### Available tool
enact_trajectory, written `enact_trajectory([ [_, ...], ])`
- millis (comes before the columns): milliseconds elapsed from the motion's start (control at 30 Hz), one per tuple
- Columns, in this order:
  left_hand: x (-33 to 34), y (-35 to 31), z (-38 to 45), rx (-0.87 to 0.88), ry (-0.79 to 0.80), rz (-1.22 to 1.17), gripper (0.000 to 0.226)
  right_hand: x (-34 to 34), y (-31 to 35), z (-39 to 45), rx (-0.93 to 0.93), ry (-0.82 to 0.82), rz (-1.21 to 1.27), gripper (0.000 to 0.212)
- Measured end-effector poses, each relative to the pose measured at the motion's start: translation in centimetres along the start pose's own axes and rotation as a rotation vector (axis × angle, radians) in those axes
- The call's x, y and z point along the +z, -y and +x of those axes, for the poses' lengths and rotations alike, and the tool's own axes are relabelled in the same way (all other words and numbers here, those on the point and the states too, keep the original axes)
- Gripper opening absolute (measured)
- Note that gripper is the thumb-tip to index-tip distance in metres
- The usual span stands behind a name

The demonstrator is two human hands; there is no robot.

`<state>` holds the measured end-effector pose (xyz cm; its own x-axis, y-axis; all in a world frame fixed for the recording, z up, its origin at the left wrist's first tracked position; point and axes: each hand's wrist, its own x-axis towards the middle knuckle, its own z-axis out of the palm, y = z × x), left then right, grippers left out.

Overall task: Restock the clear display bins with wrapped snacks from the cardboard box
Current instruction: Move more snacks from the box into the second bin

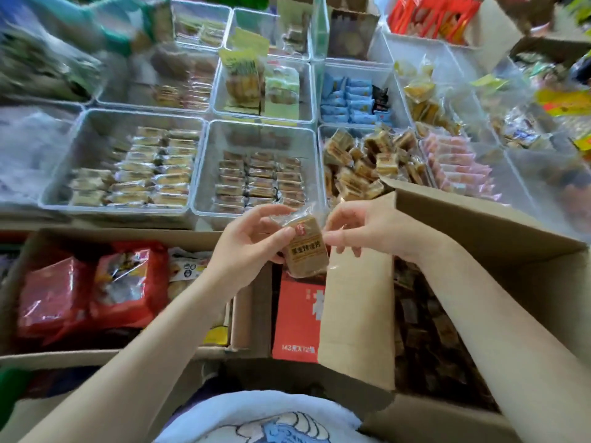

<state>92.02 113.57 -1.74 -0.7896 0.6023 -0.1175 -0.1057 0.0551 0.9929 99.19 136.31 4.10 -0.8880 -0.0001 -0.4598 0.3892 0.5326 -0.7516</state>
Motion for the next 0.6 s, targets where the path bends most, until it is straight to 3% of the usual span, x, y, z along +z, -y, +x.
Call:
enact_trajectory([
  [100, -5.2, 0.5, 1.5, 0.02, 0.017, -0.01, 0.043, 3.0, 3.5, 4.3, -0.017, 0.017, -0.007, 0.021],
  [267, -12.3, 2.1, 4.6, -0.014, 0.004, -0.007, 0.041, 6.8, 6.8, 11.0, 0.004, -0.105, 0.091, 0.02],
  [333, -14.5, 3.5, 6.2, -0.035, -0.015, 0.138, 0.044, 7.4, 7.3, 13.3, 0.035, -0.189, -0.032, 0.021],
  [467, -17.8, 7.7, 9.2, -0.07, -0.029, 0.654, 0.058, 7.2, 6.3, 17.7, 0.076, -0.356, -0.315, 0.021],
  [600, -18.4, 11.8, 9.9, -0.065, 0.072, 0.951, 0.07, 8.2, 4.8, 22.5, 0.079, -0.312, -0.488, 0.023],
])
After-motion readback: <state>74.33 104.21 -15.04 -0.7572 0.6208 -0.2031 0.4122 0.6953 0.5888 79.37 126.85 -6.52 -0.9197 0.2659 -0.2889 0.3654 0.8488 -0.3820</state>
